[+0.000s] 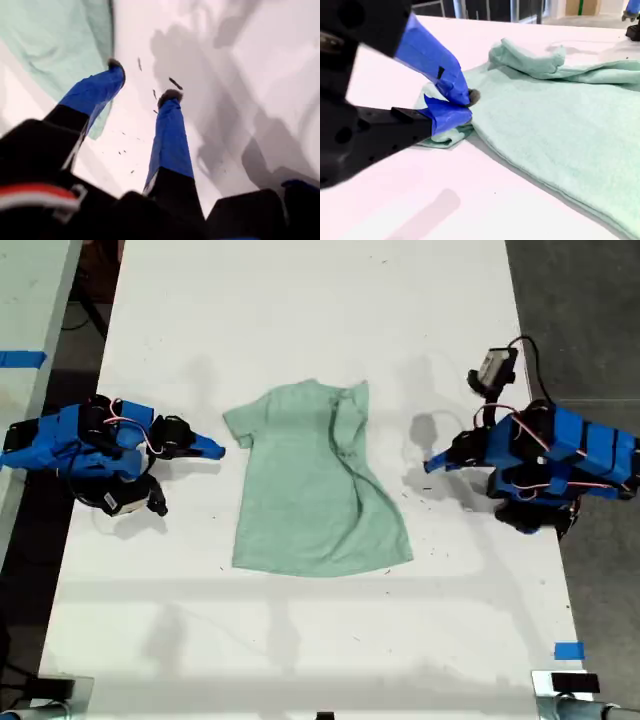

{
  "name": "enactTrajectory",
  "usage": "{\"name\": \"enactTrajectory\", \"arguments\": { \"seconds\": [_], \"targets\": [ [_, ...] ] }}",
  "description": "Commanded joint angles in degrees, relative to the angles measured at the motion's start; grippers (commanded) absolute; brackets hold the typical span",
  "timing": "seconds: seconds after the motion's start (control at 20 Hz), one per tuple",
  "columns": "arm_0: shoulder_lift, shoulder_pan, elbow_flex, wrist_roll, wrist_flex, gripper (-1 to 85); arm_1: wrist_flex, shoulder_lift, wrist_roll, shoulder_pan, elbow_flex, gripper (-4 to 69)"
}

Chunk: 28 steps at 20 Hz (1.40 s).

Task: Fold t shirt

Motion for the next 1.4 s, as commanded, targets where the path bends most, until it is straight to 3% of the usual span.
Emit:
{"name": "enactTrajectory", "arguments": {
  "seconds": [0.0,0.1,0.35,0.45,0.6,0.75,0.85,1.0,1.35],
  "targets": [
    [0.4,0.5,0.5,0.0,-0.5,-0.1,-4.0,6.1,3.0,-3.9,3.3,16.0],
    [0.4,0.5,0.5,-0.3,-0.5,-0.1,-5.4,9.8,4.2,-5.5,6.8,15.4],
    [0.4,1.8,-4.2,-2.1,-1.0,0.1,-2.5,22.5,4.7,-6.5,13.3,14.7],
    [-10.4,-0.6,-17.8,-5.6,7.4,1.2,-2.6,22.5,4.6,-6.0,13.9,14.7],
    [-46.5,-1.2,-49.9,-6.6,22.1,6.5,-2.6,22.6,3.9,-5.0,13.7,14.6],
    [-67.3,-8.4,-72.9,4.7,31.4,14.0,-2.6,22.6,4.0,-5.4,13.7,14.6],
    [-83.8,-11.6,-81.0,6.9,34.5,25.0,-2.5,22.6,4.0,-5.8,13.7,14.8],
    [-105.3,-16.2,-85.7,8.6,34.4,32.5,-2.5,22.6,4.0,-6.0,13.6,14.9],
    [-113.2,-25.3,-87.4,16.3,30.0,32.2,-2.3,22.6,4.0,-6.7,13.4,15.3]
  ]
}}
